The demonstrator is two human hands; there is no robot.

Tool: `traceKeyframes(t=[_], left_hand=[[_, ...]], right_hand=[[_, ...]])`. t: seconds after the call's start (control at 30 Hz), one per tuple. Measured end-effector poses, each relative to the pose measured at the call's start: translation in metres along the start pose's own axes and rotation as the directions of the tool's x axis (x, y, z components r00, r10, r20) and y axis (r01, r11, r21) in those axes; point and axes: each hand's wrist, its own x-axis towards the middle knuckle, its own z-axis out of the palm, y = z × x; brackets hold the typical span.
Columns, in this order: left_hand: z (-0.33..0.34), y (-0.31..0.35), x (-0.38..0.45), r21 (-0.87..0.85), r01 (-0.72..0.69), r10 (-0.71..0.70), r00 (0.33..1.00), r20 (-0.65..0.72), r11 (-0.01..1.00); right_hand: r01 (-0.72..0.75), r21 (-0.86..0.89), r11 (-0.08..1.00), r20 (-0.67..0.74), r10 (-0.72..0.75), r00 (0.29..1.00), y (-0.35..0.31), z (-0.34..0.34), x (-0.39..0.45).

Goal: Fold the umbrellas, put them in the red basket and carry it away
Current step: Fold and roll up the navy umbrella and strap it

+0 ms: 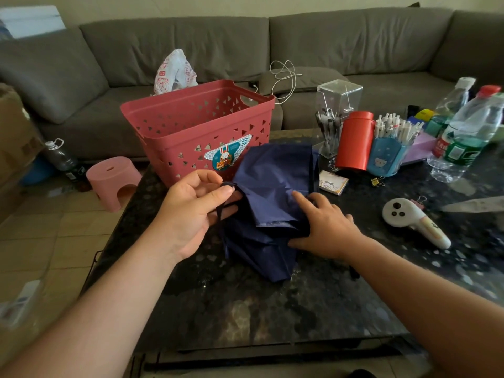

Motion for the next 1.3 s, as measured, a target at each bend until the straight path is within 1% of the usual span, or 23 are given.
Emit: traceKeyframes(t=[0.07, 0.1, 0.23, 0.3, 0.37, 0.43, 0.53, 0.6, 0.67, 0.73, 0.77, 0.8, 0.87, 0.97, 1.03, 1.1, 1.17, 1.23, 1.3], left_hand=[[0.003, 0.000, 0.000, 0.000, 0.003, -0.003, 1.000, 0.031, 1.000], [0.004, -0.001, 0.001, 0.008, 0.004, -0.004, 0.999, 0.036, 1.000], [0.008, -0.002, 0.004, 0.019, 0.012, -0.013, 0.999, 0.034, 1.000], [0.009, -0.002, 0.005, 0.022, 0.031, -0.032, 0.998, 0.046, 0.999], [0.008, -0.002, 0.005, 0.039, 0.047, -0.050, 0.996, 0.071, 0.998], [0.007, -0.001, 0.004, 0.042, 0.054, -0.057, 0.994, 0.094, 0.998], [0.007, 0.002, 0.005, -0.013, 0.083, -0.081, 0.990, 0.114, 0.996], [0.006, 0.004, 0.006, -0.082, 0.129, -0.118, 0.985, 0.126, 0.988], [0.005, 0.004, 0.007, -0.082, 0.153, -0.141, 0.980, 0.138, 0.985], [0.004, -0.001, 0.006, 0.022, 0.130, -0.132, 0.982, 0.138, 0.991], [0.005, -0.004, 0.006, 0.104, 0.102, -0.115, 0.985, 0.130, 0.989], [0.005, -0.008, 0.006, 0.188, 0.066, -0.089, 0.989, 0.116, 0.980], [0.007, -0.014, 0.006, 0.324, -0.001, -0.036, 0.993, 0.108, 0.946], [0.010, -0.020, 0.003, 0.424, -0.042, -0.024, 0.989, 0.148, 0.905], [0.010, -0.022, 0.001, 0.509, -0.090, -0.007, 0.983, 0.185, 0.856], [0.011, -0.023, -0.003, 0.538, -0.175, 0.059, 0.972, 0.227, 0.824], [0.012, -0.025, -0.005, 0.519, -0.257, 0.135, 0.956, 0.262, 0.815], [0.011, -0.027, -0.004, 0.536, -0.280, 0.163, 0.953, 0.255, 0.796], [0.007, -0.026, -0.005, 0.612, -0.296, 0.165, 0.951, 0.263, 0.733]], right_hand=[[-0.029, 0.084, 0.996, -0.041, 0.033, 0.999, 0.000, -0.003, 0.007], [-0.048, 0.084, 0.995, -0.036, 0.051, 0.998, -0.001, -0.004, 0.009], [-0.165, 0.022, 0.986, 0.036, 0.165, 0.986, -0.004, -0.002, 0.020], [-0.198, -0.023, 0.980, 0.050, 0.198, 0.979, -0.005, 0.001, 0.024], [-0.185, -0.081, 0.979, 0.036, 0.188, 0.982, -0.004, 0.003, 0.028], [-0.140, -0.105, 0.985, 0.019, 0.142, 0.990, -0.005, 0.005, 0.031], [-0.049, -0.135, 0.990, 0.028, 0.054, 0.998, -0.010, -0.001, 0.031], [-0.029, -0.087, 0.996, 0.046, 0.033, 0.998, -0.011, -0.014, 0.031], [-0.036, -0.026, 0.999, 0.061, 0.037, 0.997, -0.010, -0.026, 0.029], [-0.042, 0.047, 0.998, 0.079, 0.038, 0.996, -0.005, -0.036, 0.026], [-0.050, 0.134, 0.990, 0.101, 0.036, 0.994, -0.002, -0.039, 0.024], [-0.065, 0.245, 0.967, 0.130, 0.034, 0.991, 0.000, -0.042, 0.021], [-0.120, 0.442, 0.889, 0.186, 0.040, 0.982, 0.001, -0.049, 0.014], [-0.203, 0.585, 0.785, 0.250, 0.063, 0.966, 0.007, -0.058, 0.006], [-0.310, 0.671, 0.673, 0.358, 0.072, 0.931, 0.012, -0.063, 0.002], [-0.453, 0.729, 0.513, 0.505, 0.043, 0.862, 0.016, -0.066, -0.005], [-0.524, 0.760, 0.383, 0.582, -0.045, 0.812, 0.017, -0.062, -0.012], [-0.553, 0.769, 0.321, 0.616, -0.139, 0.776, 0.017, -0.052, -0.017], [-0.576, 0.747, 0.332, 0.654, -0.210, 0.727, 0.016, -0.043, -0.020]])
